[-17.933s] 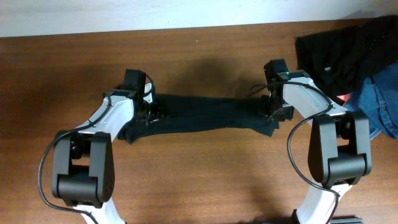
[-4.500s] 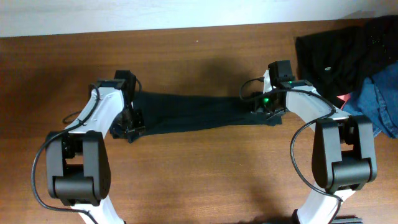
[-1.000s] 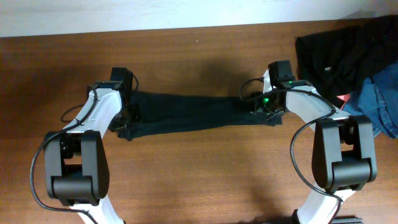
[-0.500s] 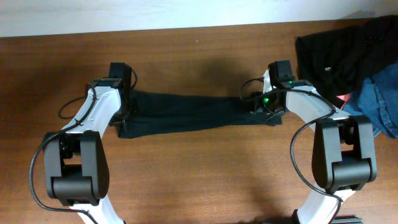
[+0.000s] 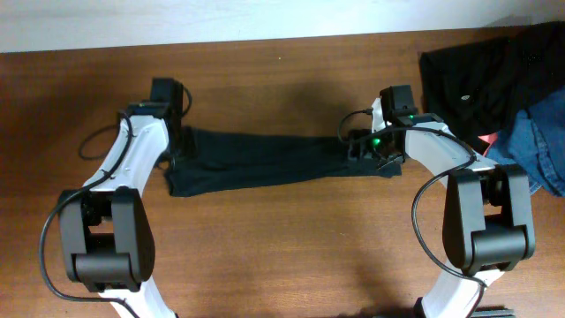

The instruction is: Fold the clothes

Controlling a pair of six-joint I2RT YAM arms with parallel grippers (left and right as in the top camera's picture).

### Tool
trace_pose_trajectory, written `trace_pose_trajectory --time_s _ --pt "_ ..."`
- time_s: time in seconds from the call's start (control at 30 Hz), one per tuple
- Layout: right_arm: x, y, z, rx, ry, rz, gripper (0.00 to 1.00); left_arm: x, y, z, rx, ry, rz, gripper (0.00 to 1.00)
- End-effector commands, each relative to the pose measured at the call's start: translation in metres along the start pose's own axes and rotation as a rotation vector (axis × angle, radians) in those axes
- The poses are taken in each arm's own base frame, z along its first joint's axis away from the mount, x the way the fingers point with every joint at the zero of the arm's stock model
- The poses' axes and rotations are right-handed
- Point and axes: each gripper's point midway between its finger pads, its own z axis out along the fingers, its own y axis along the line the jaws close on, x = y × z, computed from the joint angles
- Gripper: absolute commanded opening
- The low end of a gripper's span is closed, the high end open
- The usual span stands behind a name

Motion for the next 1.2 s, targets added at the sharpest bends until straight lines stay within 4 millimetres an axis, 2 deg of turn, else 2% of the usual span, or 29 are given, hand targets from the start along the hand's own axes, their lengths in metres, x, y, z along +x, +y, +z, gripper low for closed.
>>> trace_pose_trajectory --time_s 0.0,0.1,0.23,0.27,0.33,0.43,0.57,0.7,0.8,0.87,1.07,1.17 --pt "0.027 -0.019 0.023 0.054 0.087 0.018 1.00 -0.028 0.000 -0.024 0.016 -0.075 -0.016 0.76" --pt "0.026 -0.018 0.023 0.052 0.082 0.017 0.99 -0.033 -0.001 -0.031 0.043 -0.078 -0.023 0.86" --pt "0.023 -0.012 0.021 0.020 0.077 0.016 0.99 -0.030 -0.016 -0.033 0.164 -0.048 0.011 0.87" --pt "0.022 -0.009 0.021 0.005 0.077 0.016 0.99 -0.029 -0.019 -0.034 0.200 -0.037 0.007 0.92" --pt "0.019 -0.002 0.018 -0.034 0.073 0.007 0.99 -0.026 -0.028 -0.035 0.278 -0.016 0.012 0.92" --pt "0.012 0.005 0.013 -0.062 0.054 -0.002 0.99 -0.024 -0.030 -0.036 0.330 0.004 -0.001 0.92" --pt "-0.006 0.013 -0.006 -0.075 -0.008 -0.075 0.99 -0.024 -0.025 -0.035 0.326 0.005 -0.006 0.92" --pt "-0.024 0.024 -0.042 -0.088 -0.097 -0.112 0.99 -0.021 -0.030 -0.033 0.364 0.012 0.068 0.95" --pt "-0.026 0.034 -0.065 -0.100 -0.131 -0.131 0.99 -0.012 -0.029 -0.018 0.358 0.047 0.070 0.95" --pt "-0.019 0.042 -0.070 -0.106 -0.119 -0.148 0.99 -0.005 -0.025 -0.003 0.351 0.077 0.057 0.95" --pt "0.001 0.067 -0.057 -0.077 -0.056 -0.225 0.99 0.004 -0.008 0.033 0.330 0.148 0.006 0.95" --pt "0.002 0.067 -0.046 -0.003 -0.061 -0.227 0.99 0.002 -0.003 0.040 0.328 0.146 -0.009 0.95"
